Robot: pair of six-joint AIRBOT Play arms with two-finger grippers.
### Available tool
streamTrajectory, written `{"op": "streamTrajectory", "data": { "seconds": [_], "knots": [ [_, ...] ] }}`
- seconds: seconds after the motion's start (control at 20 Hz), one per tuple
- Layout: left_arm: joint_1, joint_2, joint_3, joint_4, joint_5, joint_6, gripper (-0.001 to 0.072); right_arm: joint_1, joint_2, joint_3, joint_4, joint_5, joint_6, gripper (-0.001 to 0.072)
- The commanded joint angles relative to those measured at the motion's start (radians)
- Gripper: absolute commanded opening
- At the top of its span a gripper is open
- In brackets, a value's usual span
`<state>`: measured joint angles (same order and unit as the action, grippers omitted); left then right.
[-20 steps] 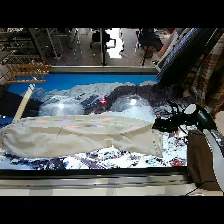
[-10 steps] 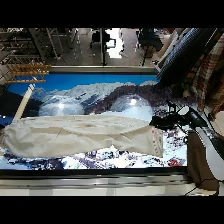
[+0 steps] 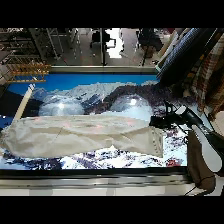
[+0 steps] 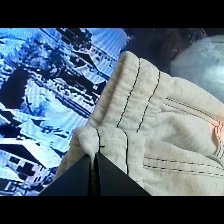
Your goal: Fold the clothes and pants, and hang the long-sleeved shirts on hangers.
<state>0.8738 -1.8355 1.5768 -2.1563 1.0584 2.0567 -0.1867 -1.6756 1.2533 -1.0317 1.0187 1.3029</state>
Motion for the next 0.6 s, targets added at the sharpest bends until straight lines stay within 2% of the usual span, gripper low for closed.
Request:
{"op": "streamTrajectory", "data": {
  "seconds": [0.0, 0.15, 0.3, 0.55],
  "knots": [
    [0.003, 0.012, 0.001, -0.004, 0.005, 0.0, 0.0019, -0.001, -0.003, 0.003, 0.011, 0.062, -0.041, 0.0026],
    [0.023, 0.037, 0.043, -0.06, 0.057, -0.017, 0.0016, 0.0, 0.083, 0.003, -0.025, 0.089, -0.04, 0.0027],
    [0.054, 0.038, 0.148, -0.06, 0.166, -0.043, 0.0015, 0.0, 0.224, 0.003, -0.054, 0.18, -0.028, 0.0026],
    [0.095, 0.038, 0.204, -0.105, 0.238, -0.08, 0.0015, 0.0, 0.473, 0.003, -0.269, 0.373, 0.115, 0.0025]
  ]
}}
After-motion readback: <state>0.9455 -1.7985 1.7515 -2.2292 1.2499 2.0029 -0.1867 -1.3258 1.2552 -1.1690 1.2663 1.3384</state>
